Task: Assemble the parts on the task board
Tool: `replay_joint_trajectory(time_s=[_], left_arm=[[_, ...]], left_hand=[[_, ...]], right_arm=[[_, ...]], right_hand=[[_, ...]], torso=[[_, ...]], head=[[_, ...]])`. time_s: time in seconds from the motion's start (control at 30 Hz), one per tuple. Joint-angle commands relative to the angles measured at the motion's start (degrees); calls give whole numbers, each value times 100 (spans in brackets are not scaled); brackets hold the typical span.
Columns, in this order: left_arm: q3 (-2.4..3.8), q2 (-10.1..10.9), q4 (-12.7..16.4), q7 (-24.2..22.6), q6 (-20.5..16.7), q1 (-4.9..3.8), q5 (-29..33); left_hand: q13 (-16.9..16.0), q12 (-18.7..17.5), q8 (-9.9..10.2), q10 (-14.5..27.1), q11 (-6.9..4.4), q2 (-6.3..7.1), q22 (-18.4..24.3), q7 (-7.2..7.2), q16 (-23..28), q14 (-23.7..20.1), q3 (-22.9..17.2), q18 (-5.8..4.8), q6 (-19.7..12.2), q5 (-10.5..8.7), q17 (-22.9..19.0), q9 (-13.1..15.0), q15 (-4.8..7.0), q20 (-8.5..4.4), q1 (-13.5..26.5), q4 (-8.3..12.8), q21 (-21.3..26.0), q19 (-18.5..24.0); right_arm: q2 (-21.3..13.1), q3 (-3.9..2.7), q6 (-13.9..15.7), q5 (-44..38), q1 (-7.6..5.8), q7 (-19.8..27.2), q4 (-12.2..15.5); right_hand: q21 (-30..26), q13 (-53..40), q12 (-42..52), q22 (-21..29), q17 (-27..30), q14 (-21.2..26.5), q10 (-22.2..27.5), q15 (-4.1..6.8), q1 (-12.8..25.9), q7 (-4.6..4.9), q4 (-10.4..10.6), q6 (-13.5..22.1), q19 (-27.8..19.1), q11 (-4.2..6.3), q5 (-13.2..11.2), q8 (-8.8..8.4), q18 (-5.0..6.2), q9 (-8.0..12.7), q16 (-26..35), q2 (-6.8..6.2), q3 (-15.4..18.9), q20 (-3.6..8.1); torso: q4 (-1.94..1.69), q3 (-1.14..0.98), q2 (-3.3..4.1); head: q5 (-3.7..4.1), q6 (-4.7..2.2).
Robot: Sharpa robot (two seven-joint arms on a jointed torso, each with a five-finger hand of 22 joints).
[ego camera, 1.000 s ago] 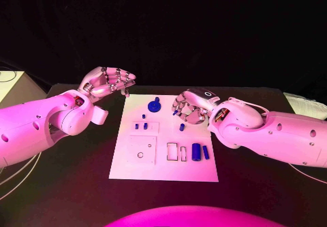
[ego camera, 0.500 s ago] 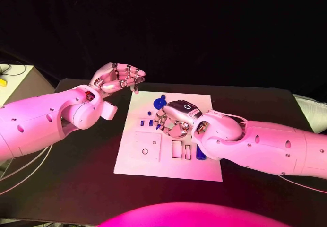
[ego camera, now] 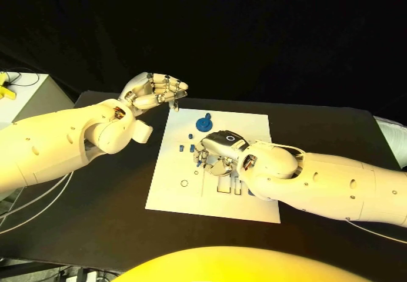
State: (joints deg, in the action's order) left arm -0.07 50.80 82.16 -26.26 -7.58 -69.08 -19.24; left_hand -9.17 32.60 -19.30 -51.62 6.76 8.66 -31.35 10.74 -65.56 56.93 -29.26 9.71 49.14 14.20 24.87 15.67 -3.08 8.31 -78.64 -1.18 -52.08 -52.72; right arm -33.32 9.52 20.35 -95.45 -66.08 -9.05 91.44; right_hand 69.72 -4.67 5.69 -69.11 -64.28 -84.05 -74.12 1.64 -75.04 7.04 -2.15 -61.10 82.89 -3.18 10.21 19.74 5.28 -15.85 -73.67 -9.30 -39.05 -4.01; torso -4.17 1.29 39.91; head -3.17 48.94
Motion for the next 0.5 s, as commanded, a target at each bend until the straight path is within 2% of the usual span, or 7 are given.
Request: replay_joint_trajectory(time_s=[0.03,0.5], left_arm=[[3,-18,14,-9,49,-2,64],[3,-20,17,-4,58,-2,64]], left_hand=[[7,-31,-24,21,37,-12,-9,14,38,-8,2,80,-12,12,-9,-6,15,-8,-20,17,-6,-18],[7,-31,-24,21,37,-12,-9,14,38,-8,2,80,-12,12,-9,-6,15,-8,-20,17,-6,-18]], right_arm=[[17,5,-287,-150,18,-30,0],[65,23,-304,-176,57,-22,-43]], right_hand=[[-10,-10,-4,6,7,-131,-33,21,-12,-15,-14,-43,-4,32,31,7,-50,-172,1,39,-22,20],[-10,-10,-4,6,7,-131,-33,21,-12,-15,-14,-43,-4,32,31,7,-50,-172,1,39,-22,20]], torso=[[-6,-3,-2],[-2,-5,5]], head=[[-56,49],[-82,94]])
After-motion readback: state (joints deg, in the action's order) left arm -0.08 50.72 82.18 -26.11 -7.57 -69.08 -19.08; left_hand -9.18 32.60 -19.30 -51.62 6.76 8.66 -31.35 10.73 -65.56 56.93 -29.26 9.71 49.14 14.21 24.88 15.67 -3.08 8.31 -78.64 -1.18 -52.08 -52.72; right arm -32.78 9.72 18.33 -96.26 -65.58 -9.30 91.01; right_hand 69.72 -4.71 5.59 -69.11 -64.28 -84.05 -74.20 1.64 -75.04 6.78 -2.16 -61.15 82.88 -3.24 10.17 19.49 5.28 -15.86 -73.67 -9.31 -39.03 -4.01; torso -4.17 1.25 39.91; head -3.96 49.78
